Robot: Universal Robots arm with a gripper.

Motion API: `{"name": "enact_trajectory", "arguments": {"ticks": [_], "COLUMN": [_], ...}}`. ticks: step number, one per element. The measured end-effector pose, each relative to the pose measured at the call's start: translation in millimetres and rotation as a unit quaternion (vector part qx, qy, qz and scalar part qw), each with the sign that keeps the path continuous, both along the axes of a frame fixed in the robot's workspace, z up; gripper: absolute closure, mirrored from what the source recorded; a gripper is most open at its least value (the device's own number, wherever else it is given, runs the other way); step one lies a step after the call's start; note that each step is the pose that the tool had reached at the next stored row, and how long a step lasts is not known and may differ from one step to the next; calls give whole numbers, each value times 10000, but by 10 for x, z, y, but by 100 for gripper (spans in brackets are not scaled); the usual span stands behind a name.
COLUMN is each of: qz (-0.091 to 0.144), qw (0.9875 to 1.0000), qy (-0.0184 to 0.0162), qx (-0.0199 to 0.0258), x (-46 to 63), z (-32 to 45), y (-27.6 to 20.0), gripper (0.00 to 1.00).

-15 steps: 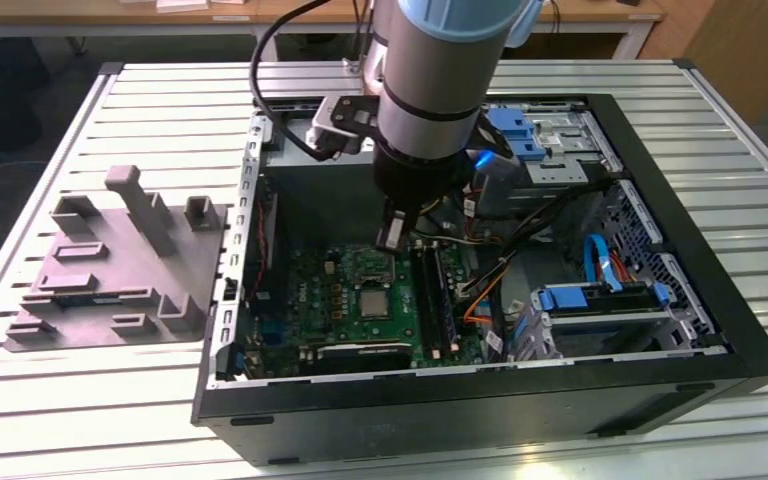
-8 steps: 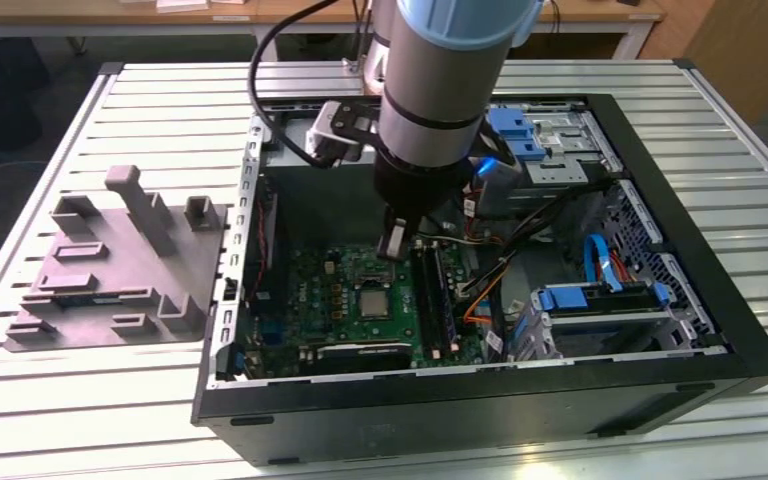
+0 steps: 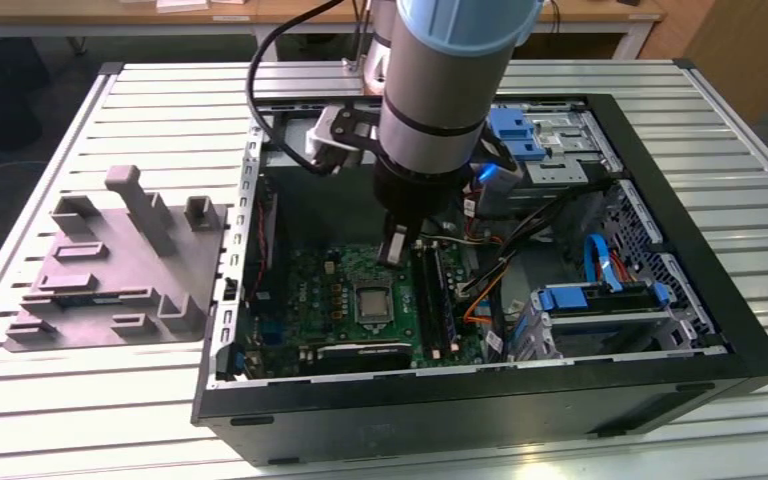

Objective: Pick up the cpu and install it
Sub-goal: 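Close the cpu cover, then install the first cpu locking lever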

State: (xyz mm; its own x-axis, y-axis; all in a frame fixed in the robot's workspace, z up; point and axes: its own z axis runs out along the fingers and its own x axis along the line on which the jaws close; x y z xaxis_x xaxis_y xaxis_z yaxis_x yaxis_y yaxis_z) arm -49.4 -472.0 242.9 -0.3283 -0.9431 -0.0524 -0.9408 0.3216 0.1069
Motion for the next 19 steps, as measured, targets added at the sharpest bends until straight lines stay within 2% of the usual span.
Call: {"name": "enact_trajectory", "arguments": {"ticks": [5,19], "qz": [18,20], "qw": [10000,10000], "qy": [-1,0], "qx": [-2,-2], "x": [-51,-52], "z": [-2,-1], "y": [-32,-35], "gripper": [89,89]}}
